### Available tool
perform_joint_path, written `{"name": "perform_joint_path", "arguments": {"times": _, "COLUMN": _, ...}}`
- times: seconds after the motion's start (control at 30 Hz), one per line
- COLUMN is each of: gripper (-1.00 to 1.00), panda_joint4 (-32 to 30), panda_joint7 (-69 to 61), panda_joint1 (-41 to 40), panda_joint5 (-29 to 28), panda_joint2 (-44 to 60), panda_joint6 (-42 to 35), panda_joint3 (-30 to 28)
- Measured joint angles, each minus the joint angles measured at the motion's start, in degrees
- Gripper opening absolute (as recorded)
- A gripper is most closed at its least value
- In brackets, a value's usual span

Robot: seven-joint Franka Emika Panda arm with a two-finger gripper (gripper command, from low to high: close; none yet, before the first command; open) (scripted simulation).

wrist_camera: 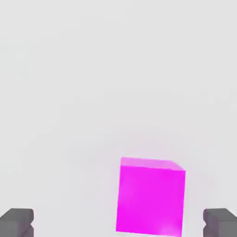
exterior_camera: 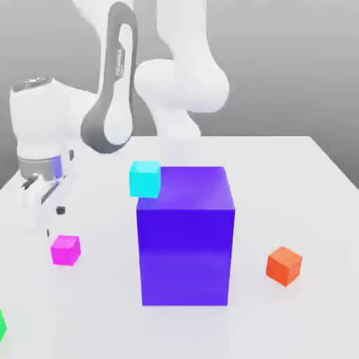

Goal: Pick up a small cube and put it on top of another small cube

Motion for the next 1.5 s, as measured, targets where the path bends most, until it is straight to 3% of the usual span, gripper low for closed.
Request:
{"name": "perform_joint_path", "arguments": {"times": 0.17, "gripper": 0.0, "panda_joint4": 1.71, "panda_joint7": -3.04, "panda_joint1": -4.81, "panda_joint5": 4.5, "panda_joint2": 10.34, "panda_joint6": 8.34, "panda_joint3": 5.92}}
{"name": "perform_joint_path", "arguments": {"times": 0.2, "gripper": -1.0, "panda_joint4": 1.99, "panda_joint7": -3.24, "panda_joint1": -5.57, "panda_joint5": 4.71, "panda_joint2": 11.87, "panda_joint6": 9.59, "panda_joint3": 6.71}}
{"name": "perform_joint_path", "arguments": {"times": 0.43, "gripper": -1.0, "panda_joint4": 2.01, "panda_joint7": -3.11, "panda_joint1": -5.78, "panda_joint5": 4.58, "panda_joint2": 11.98, "panda_joint6": 9.77, "panda_joint3": 6.91}}
{"name": "perform_joint_path", "arguments": {"times": 0.7, "gripper": -1.0, "panda_joint4": 0.2, "panda_joint7": 1.42, "panda_joint1": -3.96, "panda_joint5": -1.8, "panda_joint2": -1.88, "panda_joint6": -2.27, "panda_joint3": 3.69}}
{"name": "perform_joint_path", "arguments": {"times": 1.33, "gripper": -1.0, "panda_joint4": 38.21, "panda_joint7": -4.19, "panda_joint1": 0.72, "panda_joint5": -2.68, "panda_joint2": 14.26, "panda_joint6": -24.12, "panda_joint3": 8.71}}
{"name": "perform_joint_path", "arguments": {"times": 1.47, "gripper": -1.0, "panda_joint4": 40.55, "panda_joint7": -4.27, "panda_joint1": 1.15, "panda_joint5": -3.03, "panda_joint2": 21.51, "panda_joint6": -19.22, "panda_joint3": 8.75}}
{"name": "perform_joint_path", "arguments": {"times": 1.5, "gripper": 1.0, "panda_joint4": 40.68, "panda_joint7": -4.26, "panda_joint1": 1.19, "panda_joint5": -3.06, "panda_joint2": 22.69, "panda_joint6": -18.18, "panda_joint3": 8.72}}
